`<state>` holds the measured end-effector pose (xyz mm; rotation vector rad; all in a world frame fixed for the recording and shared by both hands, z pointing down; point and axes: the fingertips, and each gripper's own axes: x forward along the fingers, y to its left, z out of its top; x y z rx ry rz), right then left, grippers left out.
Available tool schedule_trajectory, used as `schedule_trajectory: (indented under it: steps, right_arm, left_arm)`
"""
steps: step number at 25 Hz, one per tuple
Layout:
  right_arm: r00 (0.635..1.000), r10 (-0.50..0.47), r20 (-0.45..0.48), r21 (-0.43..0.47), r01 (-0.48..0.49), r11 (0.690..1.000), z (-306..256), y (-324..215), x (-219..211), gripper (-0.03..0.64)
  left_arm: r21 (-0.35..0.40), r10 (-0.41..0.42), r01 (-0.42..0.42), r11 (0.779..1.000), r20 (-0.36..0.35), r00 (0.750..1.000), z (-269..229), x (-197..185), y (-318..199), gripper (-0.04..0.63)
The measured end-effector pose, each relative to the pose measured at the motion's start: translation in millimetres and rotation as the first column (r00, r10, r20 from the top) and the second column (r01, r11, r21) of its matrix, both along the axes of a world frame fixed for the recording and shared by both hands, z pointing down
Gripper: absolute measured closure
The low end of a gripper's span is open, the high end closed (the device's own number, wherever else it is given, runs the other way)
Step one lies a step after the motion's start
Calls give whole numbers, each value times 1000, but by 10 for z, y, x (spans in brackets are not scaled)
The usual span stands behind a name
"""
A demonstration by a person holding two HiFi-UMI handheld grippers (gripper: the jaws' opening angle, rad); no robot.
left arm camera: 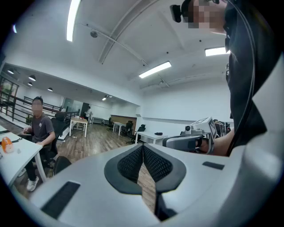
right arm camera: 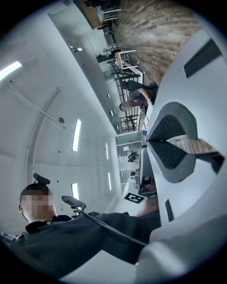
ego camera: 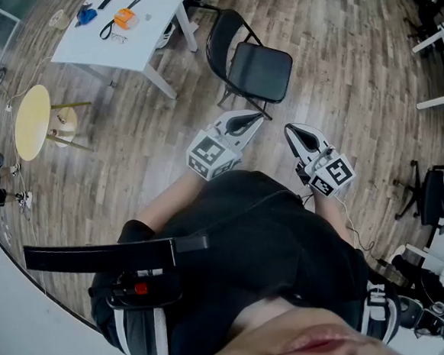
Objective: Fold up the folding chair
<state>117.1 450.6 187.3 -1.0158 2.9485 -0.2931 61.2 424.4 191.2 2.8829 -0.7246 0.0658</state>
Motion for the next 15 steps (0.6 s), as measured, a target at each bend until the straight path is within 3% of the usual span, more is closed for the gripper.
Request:
schedule_trajectory:
  steps: [15]
  right_arm:
    - [1000,3,28,-9,-3,1000,18,0,-13,607]
  left_arm:
    - [5,17,-17,1000,16,1000,33,-3,46,591]
